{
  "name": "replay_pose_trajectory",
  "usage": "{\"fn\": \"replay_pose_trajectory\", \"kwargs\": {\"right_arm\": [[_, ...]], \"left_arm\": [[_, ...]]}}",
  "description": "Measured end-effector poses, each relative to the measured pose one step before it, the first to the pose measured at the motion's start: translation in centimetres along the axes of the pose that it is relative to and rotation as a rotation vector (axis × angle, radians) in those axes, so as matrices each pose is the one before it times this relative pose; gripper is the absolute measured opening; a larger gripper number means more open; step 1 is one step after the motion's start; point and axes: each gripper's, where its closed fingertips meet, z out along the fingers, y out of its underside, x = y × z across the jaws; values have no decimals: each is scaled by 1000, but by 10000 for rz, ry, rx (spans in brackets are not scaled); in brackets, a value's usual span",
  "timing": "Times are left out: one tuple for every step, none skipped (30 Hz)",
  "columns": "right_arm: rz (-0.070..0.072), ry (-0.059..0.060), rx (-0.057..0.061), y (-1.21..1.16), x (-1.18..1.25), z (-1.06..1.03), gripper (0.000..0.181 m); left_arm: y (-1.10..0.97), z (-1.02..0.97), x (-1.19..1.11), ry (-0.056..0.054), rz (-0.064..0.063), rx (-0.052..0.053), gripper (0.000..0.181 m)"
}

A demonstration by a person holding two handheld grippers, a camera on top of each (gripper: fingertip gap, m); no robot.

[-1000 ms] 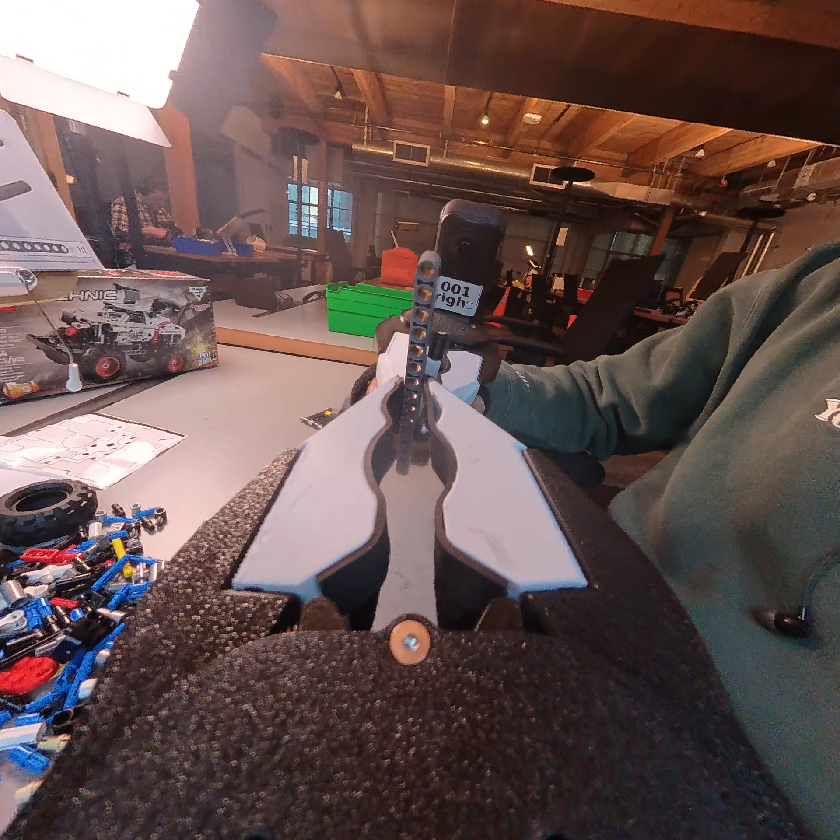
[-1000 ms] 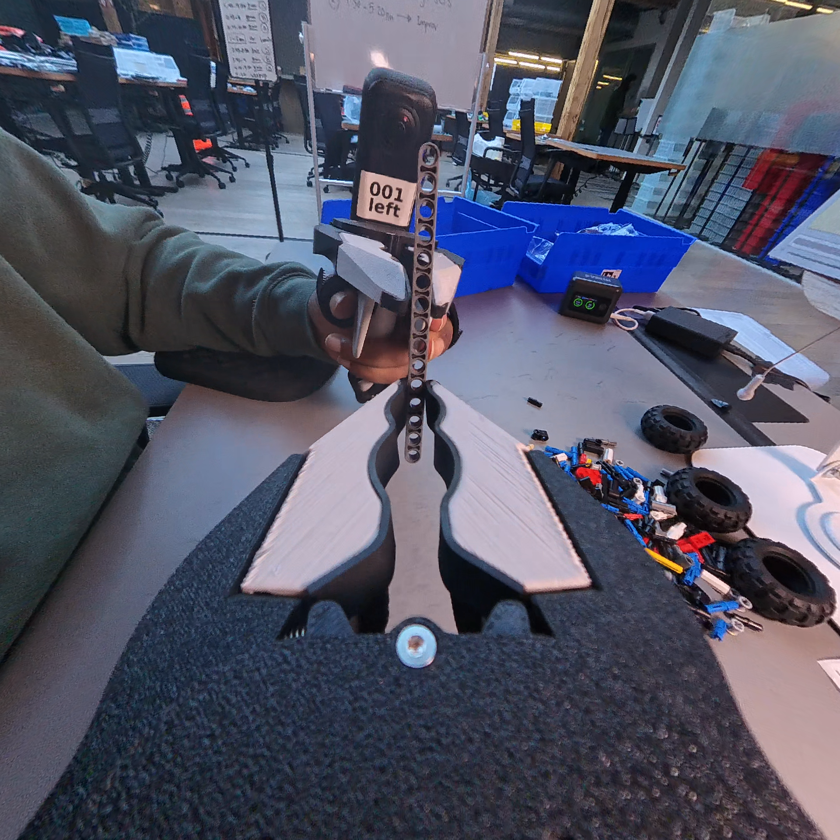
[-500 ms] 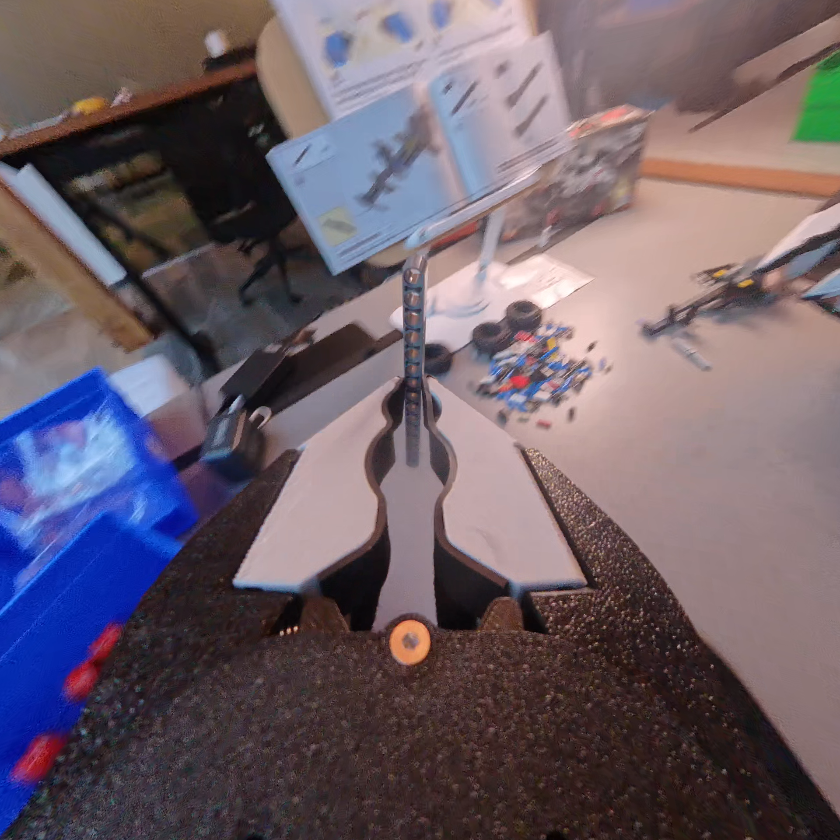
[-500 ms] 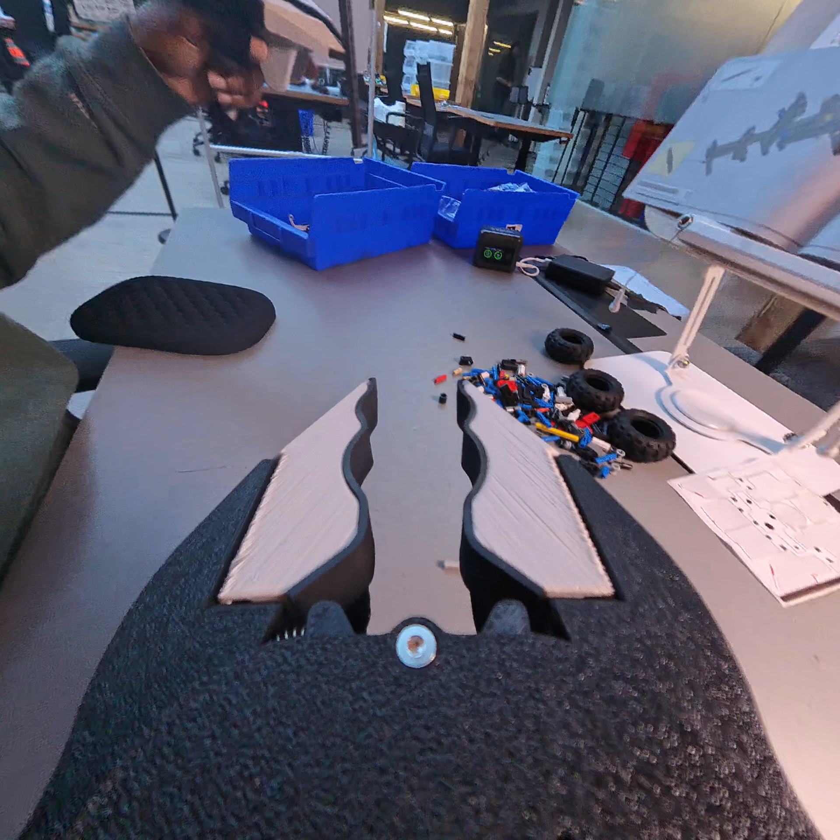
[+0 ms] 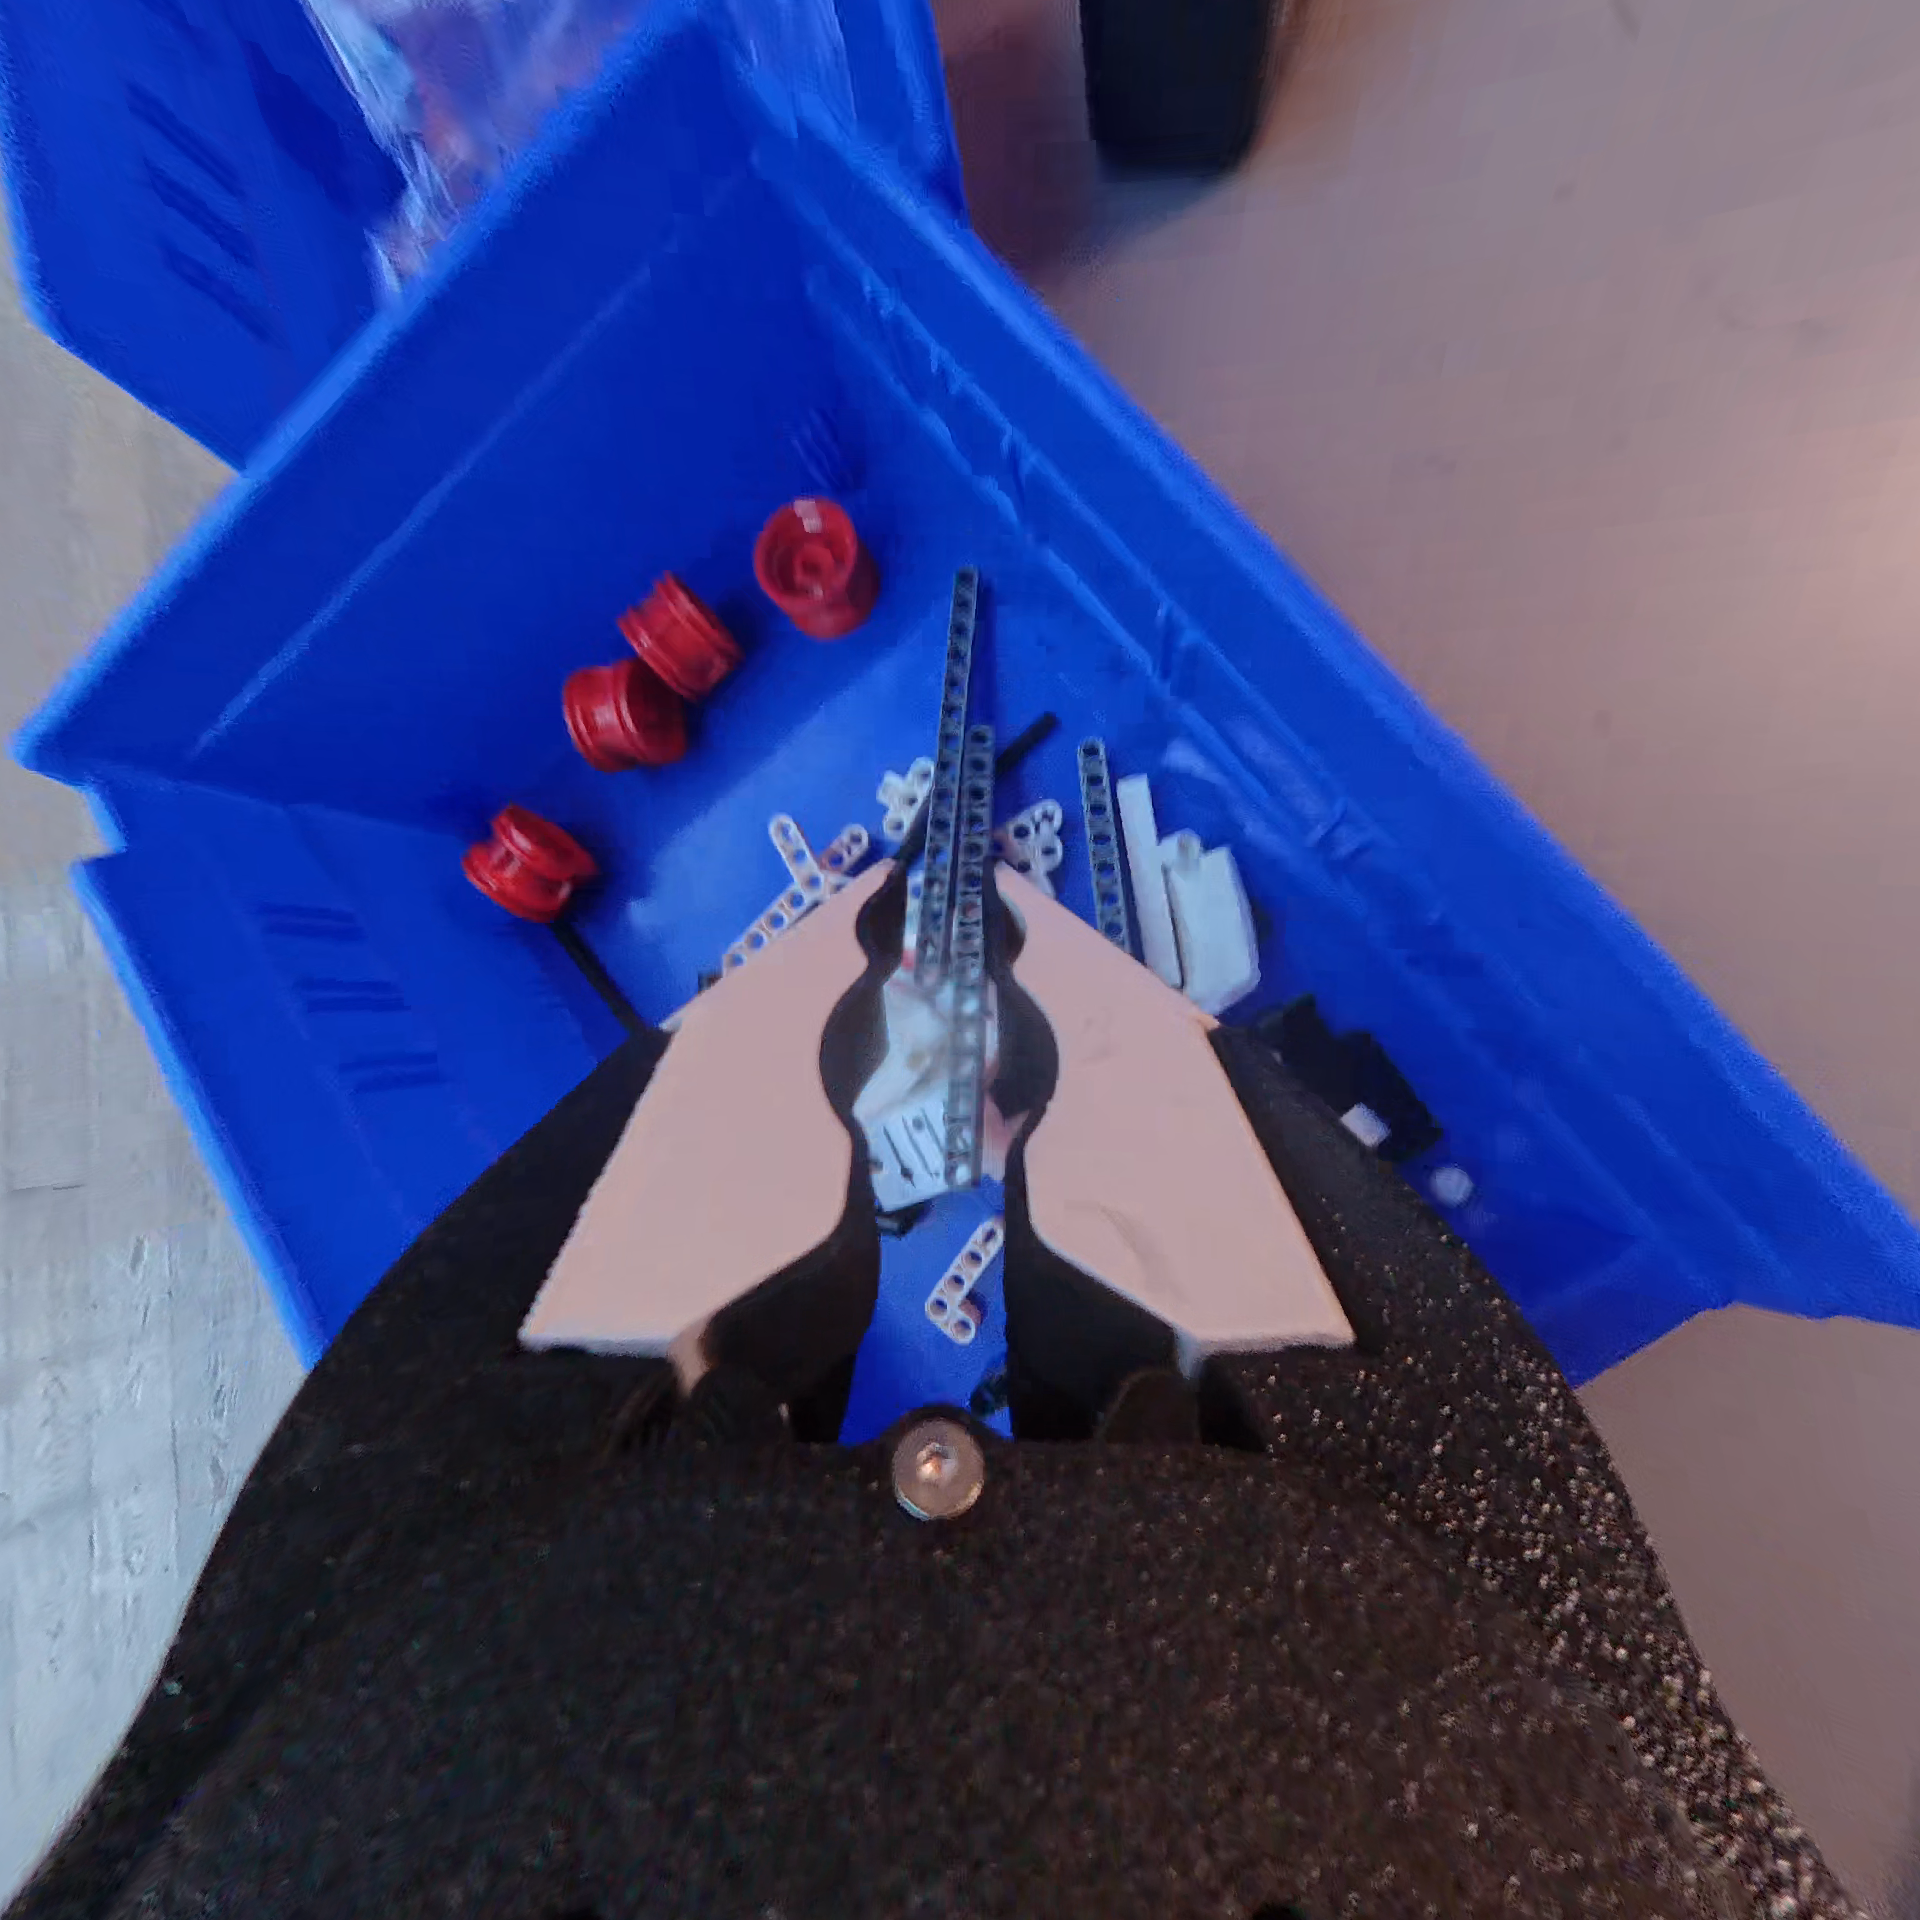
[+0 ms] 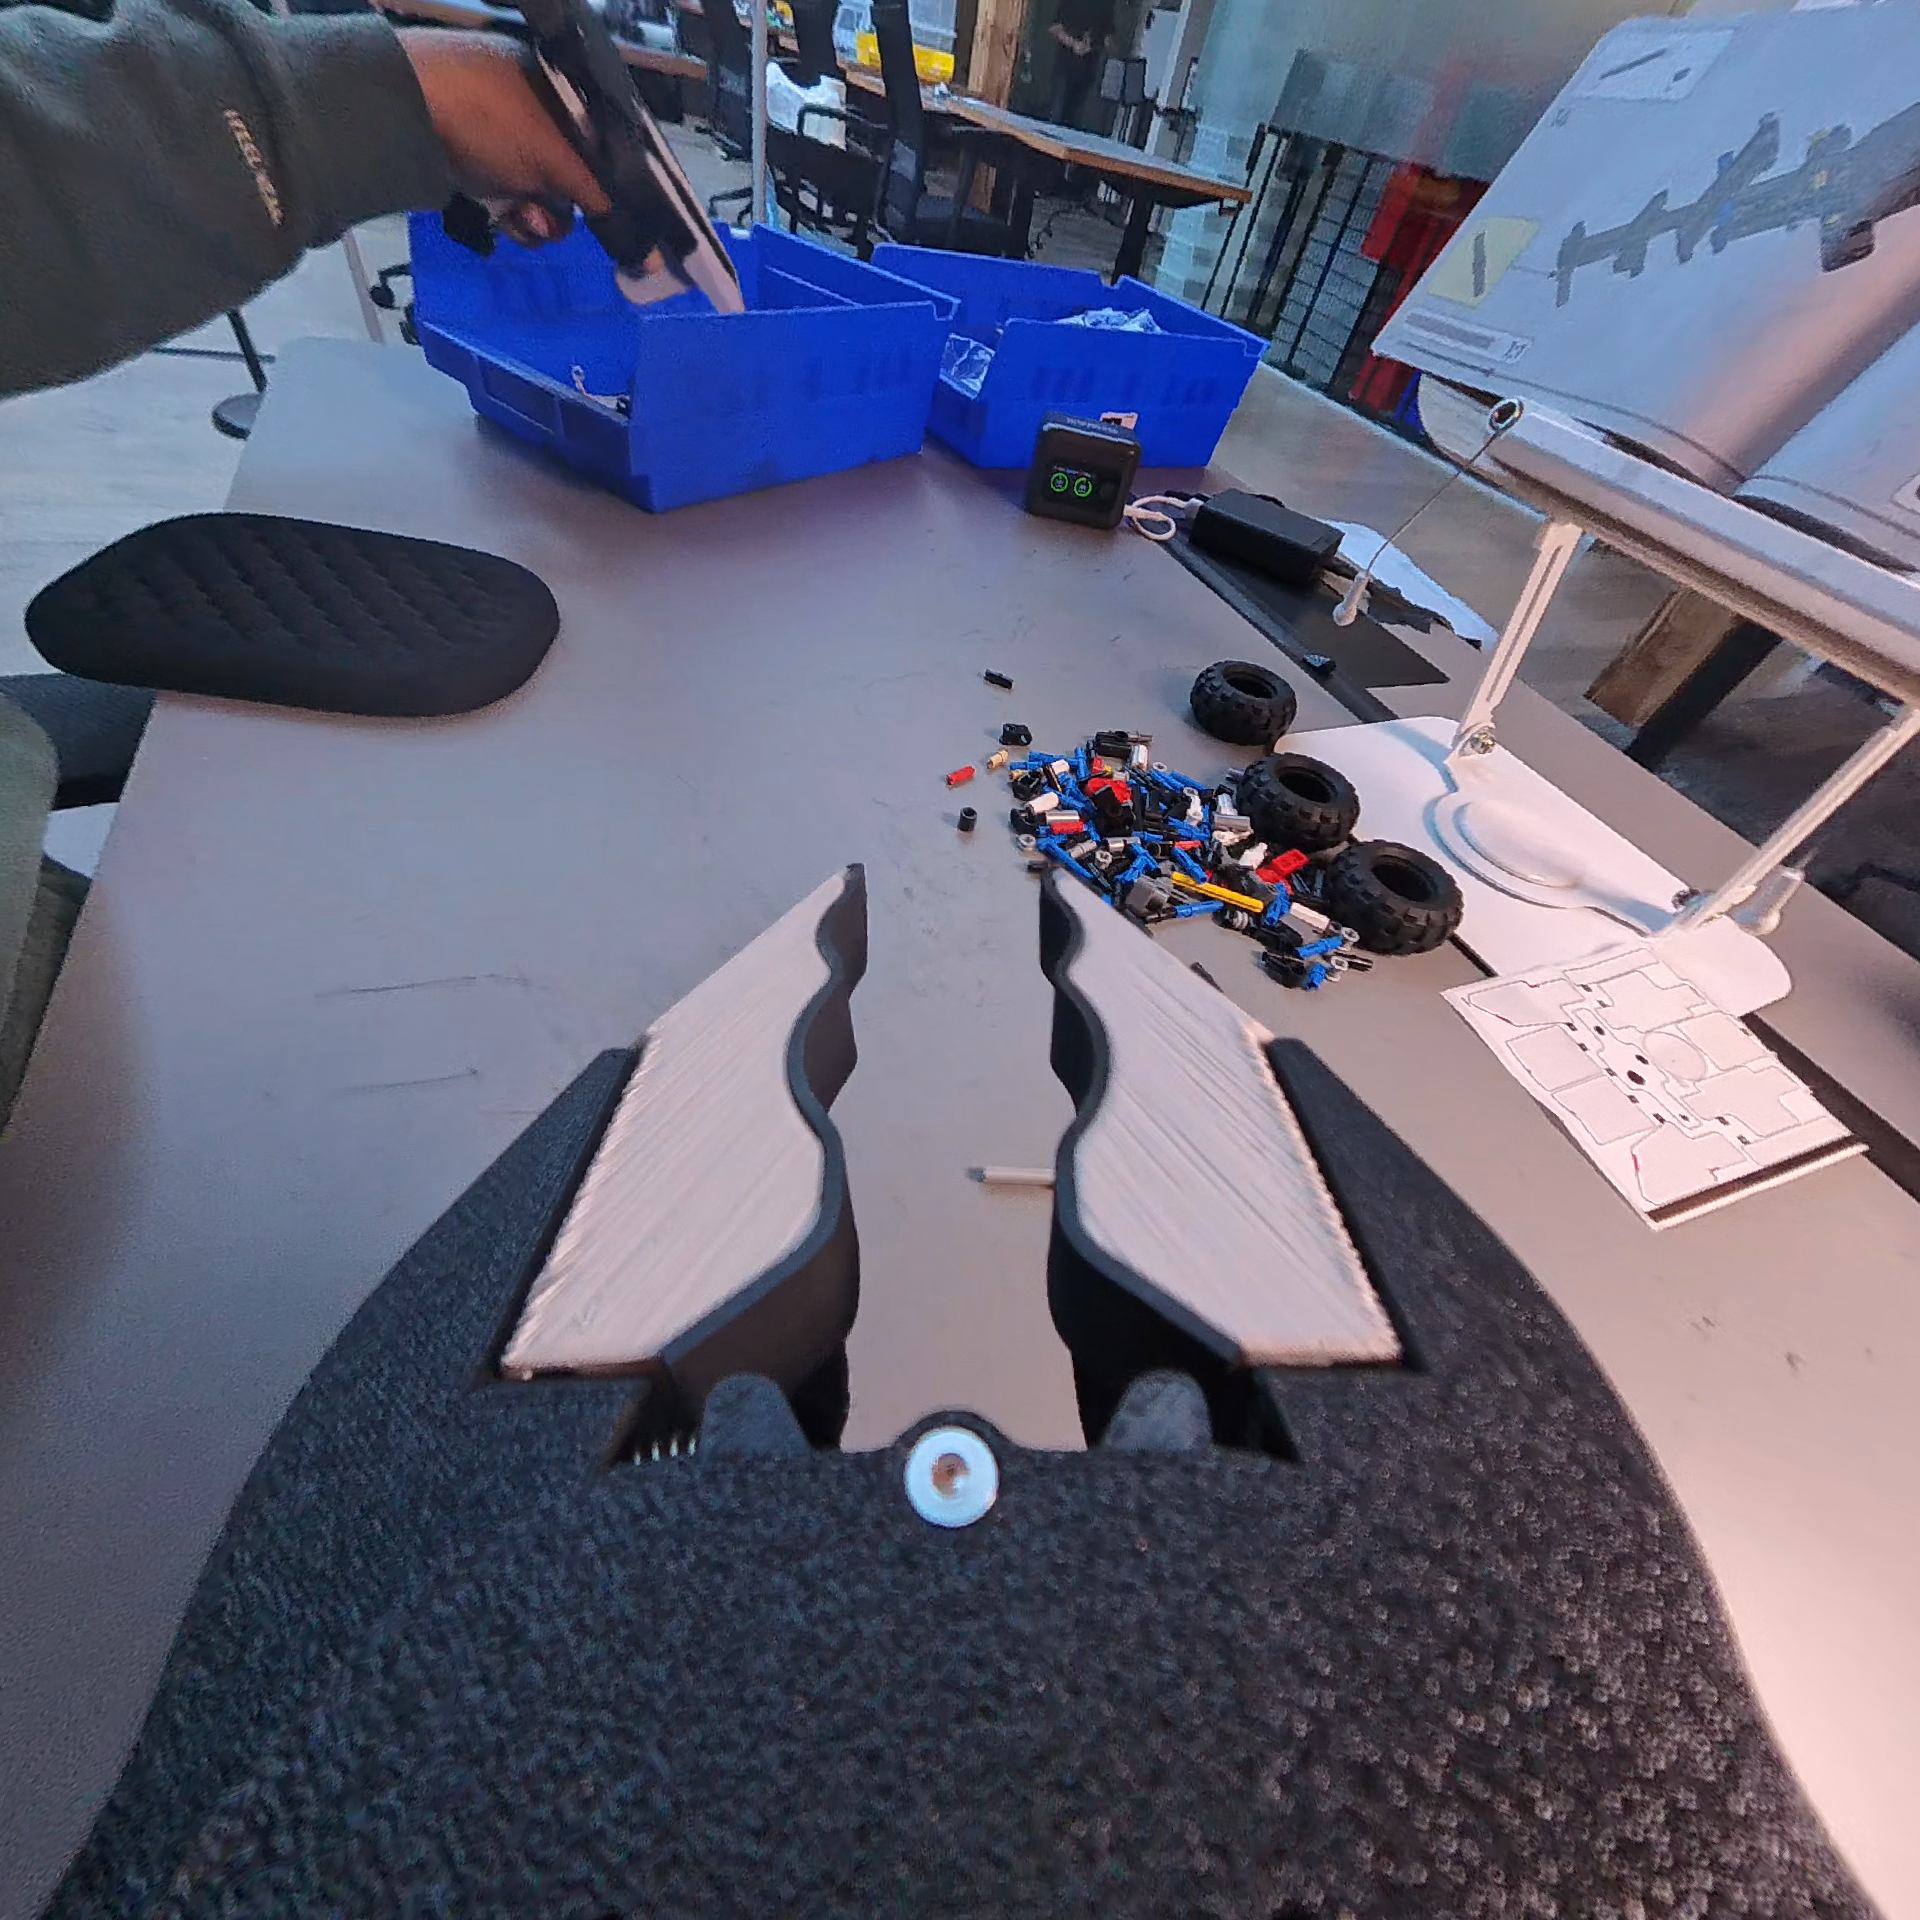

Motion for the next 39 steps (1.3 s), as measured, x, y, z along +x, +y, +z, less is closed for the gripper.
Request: {"fn": "replay_pose_trajectory", "kwargs": {"right_arm": [[-15,133,-98,323,268,-165,33],[-17,203,-94,344,461,-190,33],[-28,257,-105,349,594,-196,33],[-52,290,-144,396,703,-194,33],[-67,336,-183,391,787,-219,33],[-96,329,-212,356,795,-256,33],[-108,305,-208,292,759,-295,33],[-89,352,-178,202,867,-318,33],[-94,325,-107,74,825,-357,33],[-46,248,-34,-61,720,-373,32],[43,175,-45,-83,659,-348,31],[94,80,-67,-61,526,-268,31],[104,-53,-127,53,300,-155,31],[129,-194,-273,283,-15,4,29],[124,-377,-419,532,-467,208,25],[57,-512,-481,655,-925,439,24],[-57,-443,-554,814,-1041,723,24],[-184,-237,-654,984,-844,980,25],[-279,-155,-665,989,-768,1148,26],[-221,-202,-558,797,-818,1206,29],[65,-180,-394,477,-649,1185,32],[400,-111,-255,228,-331,1106,36],[541,-184,-134,45,-327,957,41],[527,-169,-106,11,-239,783,47],[343,-63,-165,119,-113,587,50],[149,122,-197,215,148,430,50],[211,40,69,-199,128,69,47],[259,134,-46,-40,376,50,43],[123,50,-94,130,257,129,39],[152,-181,75,-83,-105,64,34],[79,139,39,-40,383,17,26],[-21,33,6,-11,133,8,24],[-49,4,-12,-2,-16,6,23],[-123,-9,0,-2,-142,-5,20],[-104,-4,6,-12,-178,11,17],[-88,2,-11,-8,-156,2,13],[-43,12,-15,3,-72,-2,12],[38,5,-21,6,8,-6,12],[98,21,-19,26,94,-18,10]], "left_arm": [[-1718,-831,283,-5,-55,837,16],[-1905,-985,650,115,6,909,19],[-1800,-944,843,143,25,784,20],[-1655,-830,905,109,50,639,21],[-1793,-773,1199,185,121,720,22],[-1862,-723,1653,359,165,773,23],[-1758,-556,1978,467,190,695,24],[-1562,-331,2122,492,235,581,26],[-1281,-62,2211,491,265,447,27],[-991,231,2221,484,261,337,28],[-739,481,2253,501,260,281,29],[-459,713,2249,504,244,208,29],[-161,920,2191,497,186,97,30],[85,1096,2154,506,119,14,29],[231,1236,2087,507,52,-1,29],[352,1338,2009,513,21,-27,29],[454,1404,1846,470,15,-57,28],[495,1396,1621,405,46,-70,28],[498,1360,1339,295,100,-60,27],[461,1250,1155,250,104,-46,26],[403,1098,1068,255,55,-23,25],[315,909,950,227,13,4,25],[317,688,801,173,48,-2,23],[385,501,656,112,119,-62,23],[356,314,479,34,163,-53,23],[281,187,439,45,141,-7,22],[212,104,401,77,70,24,21],[168,91,330,83,2,16,20],[188,106,271,94,-44,-25,19],[134,124,204,75,-69,-21,19],[83,125,194,82,-80,0,19],[86,143,235,102,-88,-23,19],[86,144,242,86,-71,-21,19],[49,156,242,69,-38,0,18],[83,184,297,93,-12,-39,18],[89,211,292,80,10,-62,18],[10,203,227,39,41,-29,18],[-27,202,232,43,59,-29,18],[-43,190,211,33,43,-39,18]]}}
